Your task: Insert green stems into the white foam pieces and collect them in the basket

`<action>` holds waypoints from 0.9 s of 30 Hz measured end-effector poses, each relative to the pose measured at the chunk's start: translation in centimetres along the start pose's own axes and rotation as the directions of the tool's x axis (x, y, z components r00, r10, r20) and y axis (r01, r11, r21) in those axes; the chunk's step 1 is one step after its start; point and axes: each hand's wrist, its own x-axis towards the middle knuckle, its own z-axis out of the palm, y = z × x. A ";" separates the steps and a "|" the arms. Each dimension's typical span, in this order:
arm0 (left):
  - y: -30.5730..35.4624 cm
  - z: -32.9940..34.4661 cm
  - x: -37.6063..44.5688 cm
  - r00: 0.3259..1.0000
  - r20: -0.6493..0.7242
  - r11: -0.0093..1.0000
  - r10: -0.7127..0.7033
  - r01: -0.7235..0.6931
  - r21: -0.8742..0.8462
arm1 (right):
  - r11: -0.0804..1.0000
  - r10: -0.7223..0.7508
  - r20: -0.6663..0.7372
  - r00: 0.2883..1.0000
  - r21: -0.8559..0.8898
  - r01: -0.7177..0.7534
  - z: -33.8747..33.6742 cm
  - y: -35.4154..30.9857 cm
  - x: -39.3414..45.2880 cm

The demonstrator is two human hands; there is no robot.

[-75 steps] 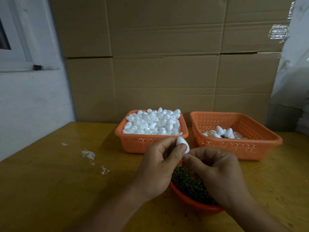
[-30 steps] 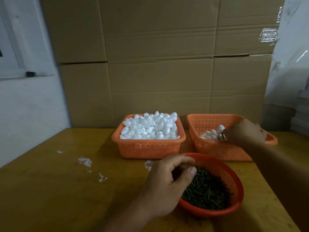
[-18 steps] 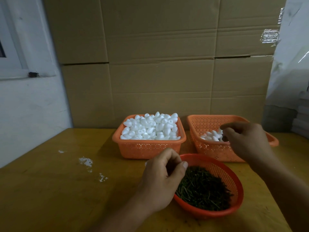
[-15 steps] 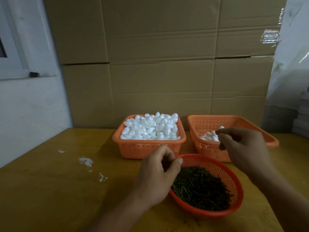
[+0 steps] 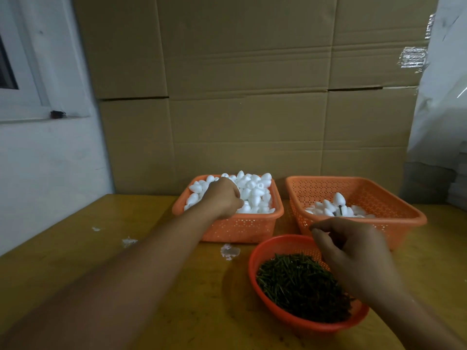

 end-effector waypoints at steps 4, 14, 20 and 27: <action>1.1 0.5 2.5 0.991 0.137 0.949 -0.014 -0.029 0.313 | 1.000 0.003 0.011 1.000 -0.029 -0.002 0.2 0.3 -0.1; 2.4 1.4 3.8 0.966 0.240 0.890 -0.092 -0.028 0.456 | 0.998 -0.040 -0.001 0.999 -0.058 0.040 0.3 0.3 -0.1; 0.7 1.4 3.2 1.000 0.031 1.000 0.004 -0.005 0.025 | 0.998 -0.023 0.008 1.000 -0.065 0.023 0.3 0.3 0.0; 0.8 1.2 -1.3 0.958 -0.234 0.839 0.167 -0.263 -0.476 | 0.998 -0.015 0.024 1.000 -0.065 0.016 0.5 0.2 -0.2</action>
